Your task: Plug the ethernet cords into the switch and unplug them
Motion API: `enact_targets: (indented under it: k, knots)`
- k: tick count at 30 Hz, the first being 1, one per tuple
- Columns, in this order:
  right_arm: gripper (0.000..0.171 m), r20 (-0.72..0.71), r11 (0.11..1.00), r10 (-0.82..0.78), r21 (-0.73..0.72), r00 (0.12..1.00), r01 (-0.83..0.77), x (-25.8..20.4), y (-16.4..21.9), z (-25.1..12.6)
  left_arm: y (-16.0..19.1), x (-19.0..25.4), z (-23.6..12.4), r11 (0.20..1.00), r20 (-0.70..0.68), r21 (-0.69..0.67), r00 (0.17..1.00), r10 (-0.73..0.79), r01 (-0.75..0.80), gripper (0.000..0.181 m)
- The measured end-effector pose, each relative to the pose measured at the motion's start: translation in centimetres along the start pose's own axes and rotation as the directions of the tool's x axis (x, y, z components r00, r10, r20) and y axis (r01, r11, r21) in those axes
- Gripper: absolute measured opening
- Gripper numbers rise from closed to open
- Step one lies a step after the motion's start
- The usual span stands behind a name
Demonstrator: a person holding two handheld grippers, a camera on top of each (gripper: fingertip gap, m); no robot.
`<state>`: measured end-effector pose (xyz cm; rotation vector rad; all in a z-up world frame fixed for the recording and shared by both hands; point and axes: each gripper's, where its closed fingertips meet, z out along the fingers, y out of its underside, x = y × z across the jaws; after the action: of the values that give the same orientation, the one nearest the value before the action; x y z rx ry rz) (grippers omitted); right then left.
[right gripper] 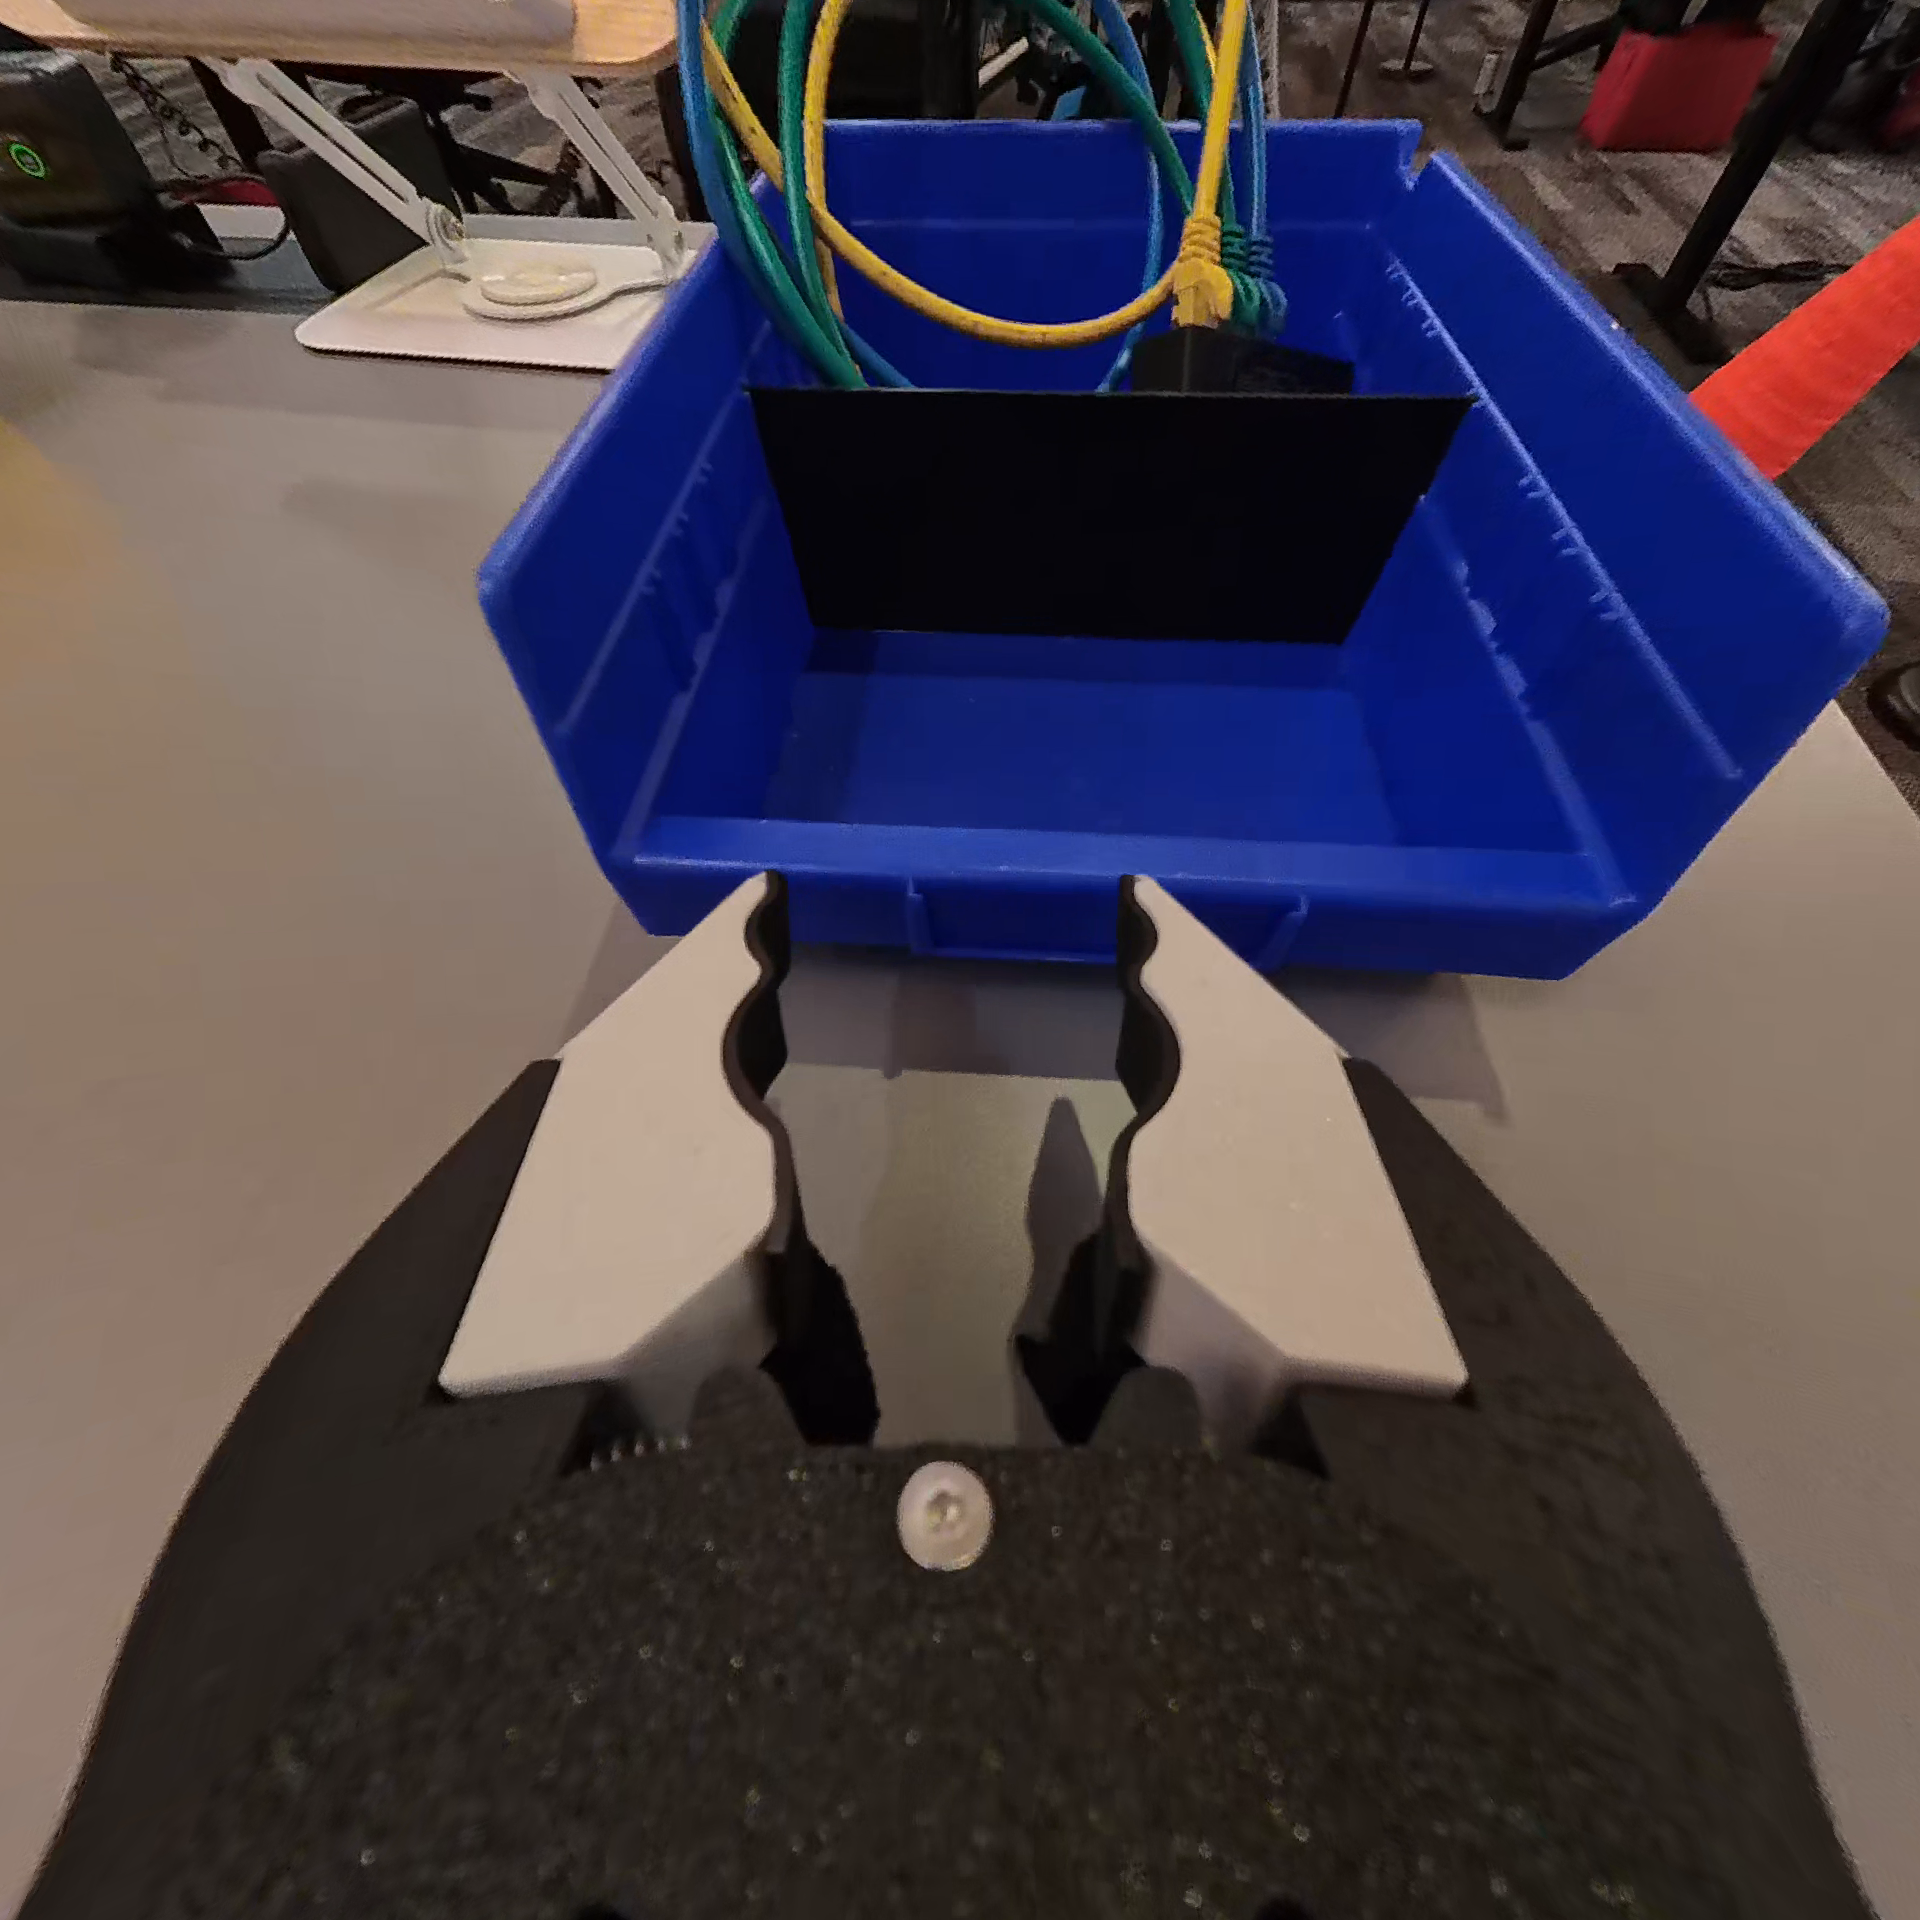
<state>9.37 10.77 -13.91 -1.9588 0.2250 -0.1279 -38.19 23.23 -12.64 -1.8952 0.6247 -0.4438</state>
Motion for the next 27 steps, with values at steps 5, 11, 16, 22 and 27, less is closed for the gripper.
enact_targets:
  k: [5,11,16,22,27]
  knots:
    - [0.066,0.070,0.993,-0.074,0.095,0.995,0.067,-3.1,-2.1,-0.5,-1.1,-0.2,-0.5,0.985,0.116,0.089,0.983,0.141,-0.151,0.062]
    - [0.072,0.140,0.997,-0.027,0.077,0.990,0.017,-8.7,-2.9,2.2,0.7,-0.6,-1.1,0.993,0.127,0.014,0.985,0.114,-0.117,0.078]
    - [0.071,0.081,0.993,-0.078,0.091,0.994,0.071,-11.6,-3.6,3.8,2.6,-1.4,-2.3,0.998,0.124,-0.065,0.992,0.023,-0.015,0.067]
    - [0.069,0.343,0.992,-0.085,0.115,0.935,0.048,-18.7,-3.2,1.2,2.4,1.0,-1.2,0.995,0.039,-0.089,0.998,0.050,-0.047,0.068]
    - [0.059,0.345,0.956,-0.180,0.283,0.921,0.080,-20.1,-4.1,-5.2,-0.6,8.2,1.7,0.986,-0.103,0.005,0.980,0.168,-0.168,0.058]
